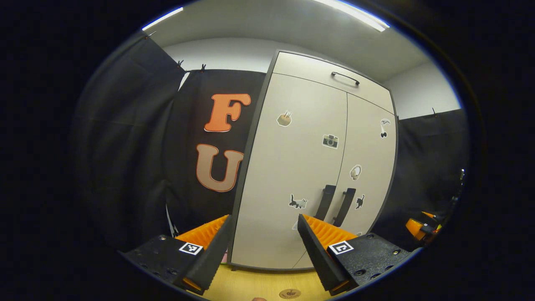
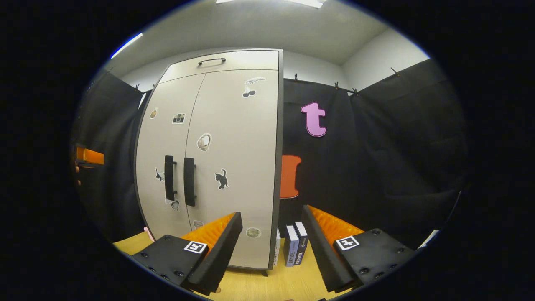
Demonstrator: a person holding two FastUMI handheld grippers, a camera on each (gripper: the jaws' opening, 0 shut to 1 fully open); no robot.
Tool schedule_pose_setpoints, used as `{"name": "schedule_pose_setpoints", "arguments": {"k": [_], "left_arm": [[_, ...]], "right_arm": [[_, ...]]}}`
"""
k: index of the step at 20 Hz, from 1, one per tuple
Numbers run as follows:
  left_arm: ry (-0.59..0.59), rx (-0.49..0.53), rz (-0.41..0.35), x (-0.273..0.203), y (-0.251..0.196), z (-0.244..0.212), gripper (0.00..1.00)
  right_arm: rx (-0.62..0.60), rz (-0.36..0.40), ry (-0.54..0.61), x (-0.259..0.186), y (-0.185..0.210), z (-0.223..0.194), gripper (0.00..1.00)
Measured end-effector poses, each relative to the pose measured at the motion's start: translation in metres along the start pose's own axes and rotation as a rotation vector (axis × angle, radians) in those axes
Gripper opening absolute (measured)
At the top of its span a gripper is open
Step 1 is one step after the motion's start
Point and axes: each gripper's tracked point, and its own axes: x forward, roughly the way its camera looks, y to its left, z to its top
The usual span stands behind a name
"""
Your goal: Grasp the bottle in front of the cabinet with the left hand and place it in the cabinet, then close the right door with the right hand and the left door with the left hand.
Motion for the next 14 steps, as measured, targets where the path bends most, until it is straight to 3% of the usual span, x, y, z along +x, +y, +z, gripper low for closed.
{"name": "schedule_pose_setpoints", "arguments": {"k": [6, 12, 13, 14], "left_arm": [[-0.025, 0.036, -0.019, 0.01, -0.012, 0.002, 0.94], [-0.032, 0.032, -0.059, 0.022, -0.03, 0.001, 0.92], [-0.034, 0.033, -0.06, 0.024, -0.03, 0.001, 0.92], [-0.037, 0.033, -0.061, 0.027, -0.031, 0.0, 0.94]], "right_arm": [[0.003, -0.078, 0.021, 0.001, -0.021, -0.003, 0.95], [0.095, -0.044, -0.01, 0.004, -0.019, 0.006, 0.96], [0.1, -0.034, -0.001, 0.005, -0.018, 0.004, 0.89], [0.101, -0.034, 0.003, 0.008, -0.018, 0.001, 0.96]]}}
